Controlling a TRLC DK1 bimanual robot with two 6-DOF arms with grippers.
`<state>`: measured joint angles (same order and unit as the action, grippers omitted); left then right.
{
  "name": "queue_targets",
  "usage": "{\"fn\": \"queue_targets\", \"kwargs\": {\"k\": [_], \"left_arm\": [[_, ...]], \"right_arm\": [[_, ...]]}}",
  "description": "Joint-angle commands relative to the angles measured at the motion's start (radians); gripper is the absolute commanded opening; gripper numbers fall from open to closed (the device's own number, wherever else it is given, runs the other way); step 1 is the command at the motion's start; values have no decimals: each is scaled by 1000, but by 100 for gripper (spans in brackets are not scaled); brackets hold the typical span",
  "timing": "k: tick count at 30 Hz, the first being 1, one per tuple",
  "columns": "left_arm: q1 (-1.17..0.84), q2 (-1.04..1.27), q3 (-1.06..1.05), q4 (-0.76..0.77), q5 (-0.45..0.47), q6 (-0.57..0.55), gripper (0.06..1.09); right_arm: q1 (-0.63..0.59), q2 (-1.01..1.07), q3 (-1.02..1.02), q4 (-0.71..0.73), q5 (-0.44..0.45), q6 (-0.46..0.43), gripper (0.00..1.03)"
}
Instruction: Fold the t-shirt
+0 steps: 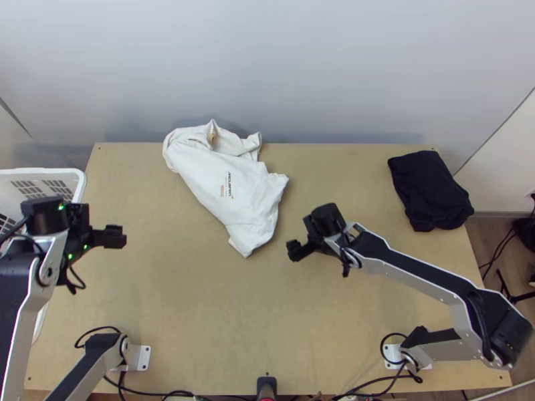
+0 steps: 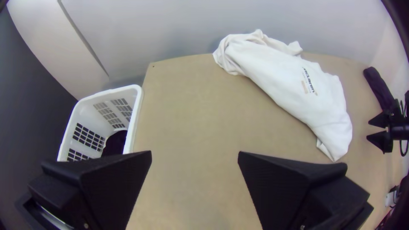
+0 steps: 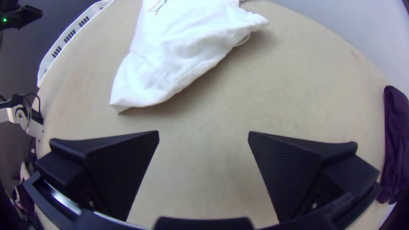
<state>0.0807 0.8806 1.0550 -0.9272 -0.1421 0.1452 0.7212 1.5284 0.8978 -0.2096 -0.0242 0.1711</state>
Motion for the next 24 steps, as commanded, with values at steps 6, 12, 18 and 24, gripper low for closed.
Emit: {"fn": "queue_targets", "kwargs": {"k": [6, 12, 18, 24], "left_arm": [[28, -109, -70, -55, -10, -36, 104], [59, -146, -107, -52, -13, -44, 104], [105, -167, -109, -52, -14, -42, 104], [156, -196, -136, -47, -16, -16, 104]], "right_arm": [[24, 133, 151, 19, -109, -7, 97], [38, 223, 191, 18, -134, -4, 97], [40, 320, 268, 4, -152, -25, 93], [35, 466, 464, -96, -151, -27, 81]]}}
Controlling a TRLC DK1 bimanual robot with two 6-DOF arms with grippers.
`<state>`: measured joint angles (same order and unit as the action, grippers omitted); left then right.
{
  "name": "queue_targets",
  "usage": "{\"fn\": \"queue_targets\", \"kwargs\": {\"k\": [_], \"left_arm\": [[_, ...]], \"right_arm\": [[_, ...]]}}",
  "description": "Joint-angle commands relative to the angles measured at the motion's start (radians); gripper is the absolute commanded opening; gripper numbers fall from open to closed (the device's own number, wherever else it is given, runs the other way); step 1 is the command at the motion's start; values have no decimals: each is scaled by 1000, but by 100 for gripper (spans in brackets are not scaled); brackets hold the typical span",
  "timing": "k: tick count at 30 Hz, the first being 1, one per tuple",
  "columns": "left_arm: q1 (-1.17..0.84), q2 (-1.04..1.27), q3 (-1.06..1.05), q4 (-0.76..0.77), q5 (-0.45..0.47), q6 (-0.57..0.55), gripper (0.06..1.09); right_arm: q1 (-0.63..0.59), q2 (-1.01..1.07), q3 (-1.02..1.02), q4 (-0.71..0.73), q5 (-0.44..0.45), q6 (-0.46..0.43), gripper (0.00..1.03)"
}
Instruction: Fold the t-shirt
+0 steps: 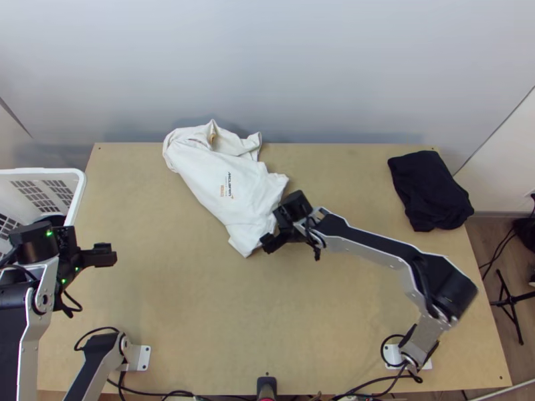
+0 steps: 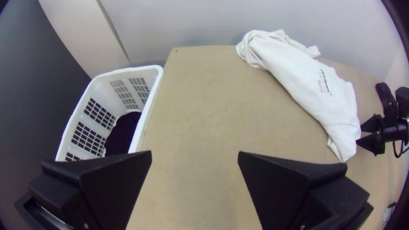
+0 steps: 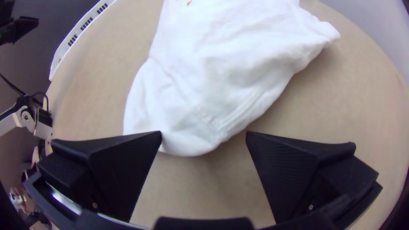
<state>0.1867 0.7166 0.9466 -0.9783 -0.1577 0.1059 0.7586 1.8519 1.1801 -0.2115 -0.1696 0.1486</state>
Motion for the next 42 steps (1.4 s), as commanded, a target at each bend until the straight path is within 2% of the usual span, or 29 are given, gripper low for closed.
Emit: {"fn": "queue_targets", "kwargs": {"k": [1, 5, 9, 14, 20, 25, 28, 34, 38, 40, 41, 42], "left_arm": [[54, -39, -40, 10, 0, 26, 104], [54, -59, -89, 46, -19, 51, 104], [54, -69, -94, 58, -22, 63, 104], [59, -97, -104, 58, -23, 86, 104], [69, -101, -121, 66, -23, 130, 104], [68, -98, -129, 95, -22, 150, 104], [69, -94, -132, 107, -22, 158, 104], [91, -98, -154, 136, -23, 196, 104], [129, -98, -184, 168, -23, 236, 104], [137, -100, -201, 176, -23, 252, 104], [137, -100, -206, 181, -23, 253, 104], [137, -100, -209, 181, -22, 253, 104]], "right_arm": [[-7, 178, 242, -140, -5, -3, 70], [-38, 250, 371, -161, -5, -4, 6], [-47, 205, 414, -244, -5, -14, 5], [-42, -16, 342, -408, -5, -70, 5], [53, -252, 355, -733, -5, -164, 5], [136, -295, 530, -973, -16, -241, 5], [108, -207, 714, -997, -50, -234, 5], [-73, 110, 926, -965, -87, -231, 5], [-170, 405, 1116, -859, -90, -135, 5], [-200, 509, 1133, -758, -90, -98, 7], [-209, 552, 1135, -700, -90, -81, 15], [-219, 583, 1133, -678, -90, -70, 32]]}}
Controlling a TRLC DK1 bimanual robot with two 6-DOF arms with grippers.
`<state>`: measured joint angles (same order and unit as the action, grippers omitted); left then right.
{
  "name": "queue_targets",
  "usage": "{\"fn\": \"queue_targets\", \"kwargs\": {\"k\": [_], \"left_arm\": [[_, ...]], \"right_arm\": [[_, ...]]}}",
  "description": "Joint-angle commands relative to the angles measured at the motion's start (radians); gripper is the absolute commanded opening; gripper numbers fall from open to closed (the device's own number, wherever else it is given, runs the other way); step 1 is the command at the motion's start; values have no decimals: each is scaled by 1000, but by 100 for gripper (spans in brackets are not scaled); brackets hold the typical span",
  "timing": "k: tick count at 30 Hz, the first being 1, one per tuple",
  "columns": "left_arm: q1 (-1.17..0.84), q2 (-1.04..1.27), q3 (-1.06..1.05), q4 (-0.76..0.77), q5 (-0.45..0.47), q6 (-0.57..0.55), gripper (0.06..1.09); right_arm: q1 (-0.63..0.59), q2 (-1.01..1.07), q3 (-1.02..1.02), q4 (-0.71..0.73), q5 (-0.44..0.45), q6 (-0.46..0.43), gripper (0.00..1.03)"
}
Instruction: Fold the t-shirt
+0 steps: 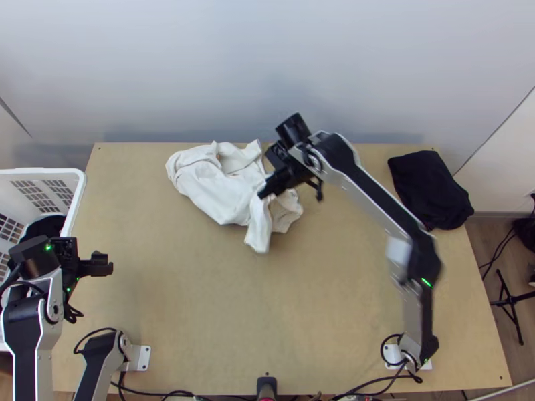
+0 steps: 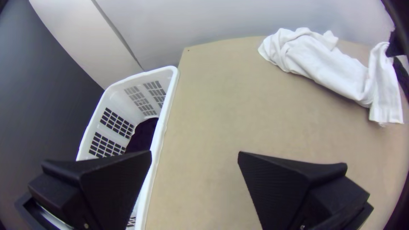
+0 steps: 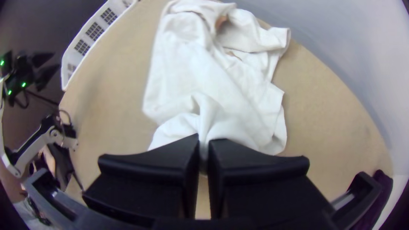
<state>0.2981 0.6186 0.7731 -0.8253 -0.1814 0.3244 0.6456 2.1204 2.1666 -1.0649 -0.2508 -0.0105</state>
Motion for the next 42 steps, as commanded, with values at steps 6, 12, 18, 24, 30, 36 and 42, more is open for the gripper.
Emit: {"fn": "queue_targets", "kwargs": {"k": [6, 12, 18, 24, 30, 36, 42], "left_arm": [[21, 0, -44, 31, 7, 31, 104], [9, -11, -66, 26, 16, 4, 104], [-24, -45, -89, -28, 54, -56, 104], [-66, -72, -104, -23, 54, -67, 104], [-74, -71, -129, -11, 56, -79, 104], [-90, -88, -132, -1, 59, -94, 104], [-88, -89, -126, 45, 57, -88, 104]], "right_arm": [[-143, 346, 99, 148, -5, 164, 99], [-166, 33, -134, 125, -11, 187, 99], [-179, -255, -257, 134, -85, 268, 99], [-100, -438, -524, 132, -130, 262, 99], [34, -499, -755, 195, -131, 271, 99], [49, -451, -771, 249, -111, 307, 98], [49, -321, -648, 249, -91, 325, 98]]}}
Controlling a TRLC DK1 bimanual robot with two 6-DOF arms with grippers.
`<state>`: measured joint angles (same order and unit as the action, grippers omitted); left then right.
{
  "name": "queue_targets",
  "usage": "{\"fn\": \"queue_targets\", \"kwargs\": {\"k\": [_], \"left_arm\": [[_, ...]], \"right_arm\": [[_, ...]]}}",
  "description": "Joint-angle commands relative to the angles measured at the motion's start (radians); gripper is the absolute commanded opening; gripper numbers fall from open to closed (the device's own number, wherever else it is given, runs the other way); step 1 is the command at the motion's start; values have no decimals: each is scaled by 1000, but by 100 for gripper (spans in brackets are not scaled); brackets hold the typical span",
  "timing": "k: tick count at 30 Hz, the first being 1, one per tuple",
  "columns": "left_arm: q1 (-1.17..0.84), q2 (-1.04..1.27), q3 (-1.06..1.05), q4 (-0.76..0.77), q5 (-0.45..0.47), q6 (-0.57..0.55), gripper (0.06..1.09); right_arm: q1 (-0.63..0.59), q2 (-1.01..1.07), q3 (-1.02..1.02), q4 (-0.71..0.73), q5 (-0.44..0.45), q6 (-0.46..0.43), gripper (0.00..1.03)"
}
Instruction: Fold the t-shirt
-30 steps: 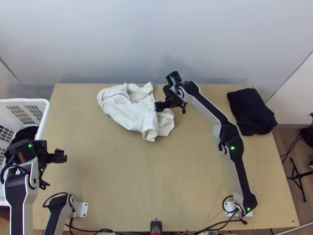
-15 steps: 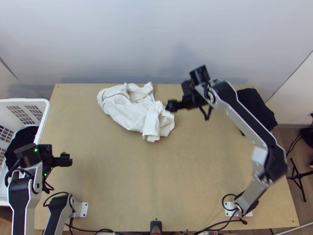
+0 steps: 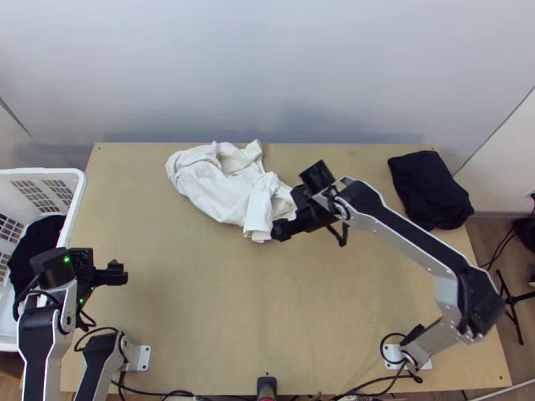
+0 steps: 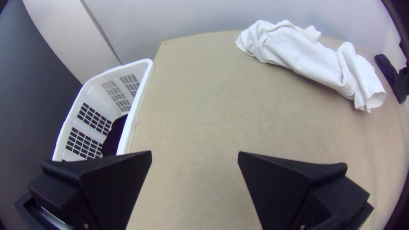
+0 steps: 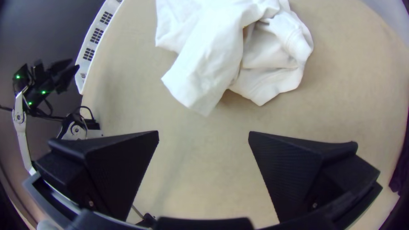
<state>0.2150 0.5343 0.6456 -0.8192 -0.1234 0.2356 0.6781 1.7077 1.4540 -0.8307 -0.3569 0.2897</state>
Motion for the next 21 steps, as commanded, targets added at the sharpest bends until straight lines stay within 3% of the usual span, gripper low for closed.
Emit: {"fn": "queue_targets", "kwargs": {"k": [1, 10, 14, 15, 16, 17, 18, 19, 21], "left_arm": [[-6, -3, 8, 40, 1, 1, 104], [-23, -31, -4, 31, -4, -9, 104], [-8, -50, -17, 31, -5, 5, 104], [-9, -54, -20, 31, -5, 5, 104], [-9, -57, -21, 31, -5, 7, 104], [-9, -60, -21, 32, -5, 8, 104], [-8, -60, -21, 35, -5, 8, 104], [-8, -60, -20, 38, -5, 10, 104], [-8, -60, -17, 40, -5, 13, 104]], "right_arm": [[17, 118, 100, 5, 15, 32, 98], [66, 325, 316, -61, 15, 45, 98], [86, 383, 384, -81, 36, 43, 87], [92, 389, 390, -81, 61, 40, 79], [97, 394, 394, -81, 87, 34, 65], [98, 394, 401, -81, 107, 19, 43], [101, 394, 407, -81, 110, -17, 10], [104, 391, 413, -81, 111, -38, 4], [101, 374, 413, -84, 113, -40, 3]]}}
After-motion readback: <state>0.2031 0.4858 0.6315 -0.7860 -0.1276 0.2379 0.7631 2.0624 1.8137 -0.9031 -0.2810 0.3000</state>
